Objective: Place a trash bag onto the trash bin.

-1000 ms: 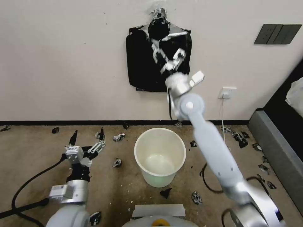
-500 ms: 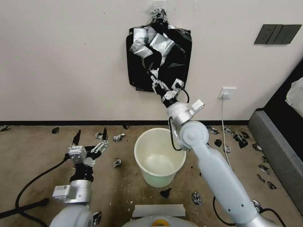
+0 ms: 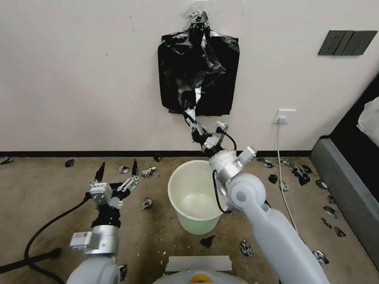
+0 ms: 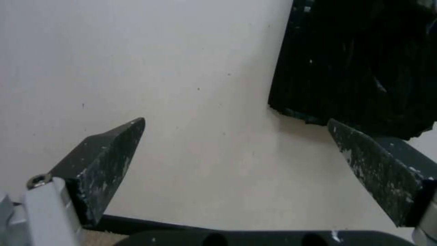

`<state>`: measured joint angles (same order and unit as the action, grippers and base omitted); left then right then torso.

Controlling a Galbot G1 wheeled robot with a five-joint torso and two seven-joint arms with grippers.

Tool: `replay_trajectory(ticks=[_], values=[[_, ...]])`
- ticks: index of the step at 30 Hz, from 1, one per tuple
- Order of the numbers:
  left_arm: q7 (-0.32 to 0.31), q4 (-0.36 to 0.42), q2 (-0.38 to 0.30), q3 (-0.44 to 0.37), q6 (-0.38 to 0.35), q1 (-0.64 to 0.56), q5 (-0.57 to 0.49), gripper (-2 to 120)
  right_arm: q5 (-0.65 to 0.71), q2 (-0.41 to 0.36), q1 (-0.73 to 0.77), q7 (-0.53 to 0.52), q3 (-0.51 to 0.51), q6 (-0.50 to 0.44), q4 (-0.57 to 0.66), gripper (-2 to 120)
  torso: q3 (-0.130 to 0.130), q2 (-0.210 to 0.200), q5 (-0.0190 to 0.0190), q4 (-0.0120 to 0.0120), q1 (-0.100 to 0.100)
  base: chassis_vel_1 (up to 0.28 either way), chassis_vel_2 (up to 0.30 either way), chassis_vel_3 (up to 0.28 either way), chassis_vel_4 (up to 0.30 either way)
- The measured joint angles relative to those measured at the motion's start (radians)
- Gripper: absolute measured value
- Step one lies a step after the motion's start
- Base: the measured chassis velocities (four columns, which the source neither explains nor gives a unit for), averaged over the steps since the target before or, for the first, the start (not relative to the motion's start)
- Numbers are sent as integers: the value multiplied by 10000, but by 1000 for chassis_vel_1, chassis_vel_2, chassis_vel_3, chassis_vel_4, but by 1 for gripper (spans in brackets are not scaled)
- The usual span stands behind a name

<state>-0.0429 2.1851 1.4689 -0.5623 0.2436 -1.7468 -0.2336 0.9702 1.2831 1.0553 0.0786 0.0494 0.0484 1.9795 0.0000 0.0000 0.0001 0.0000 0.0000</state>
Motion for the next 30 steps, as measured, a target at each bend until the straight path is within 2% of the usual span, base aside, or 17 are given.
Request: replay_trajectory(ticks=[14,30], values=[[4,324,-20,115,2,-109,44,100,-742,-579,1286,215,25,-117,868,0,0,0,0,0,0,0,0,0,0],[4,442,-118,242,3,-43,121,100,-1342,-774,1733,221,-346,-451,854,0,0,0,-1,0,0,0,0,0,0]])
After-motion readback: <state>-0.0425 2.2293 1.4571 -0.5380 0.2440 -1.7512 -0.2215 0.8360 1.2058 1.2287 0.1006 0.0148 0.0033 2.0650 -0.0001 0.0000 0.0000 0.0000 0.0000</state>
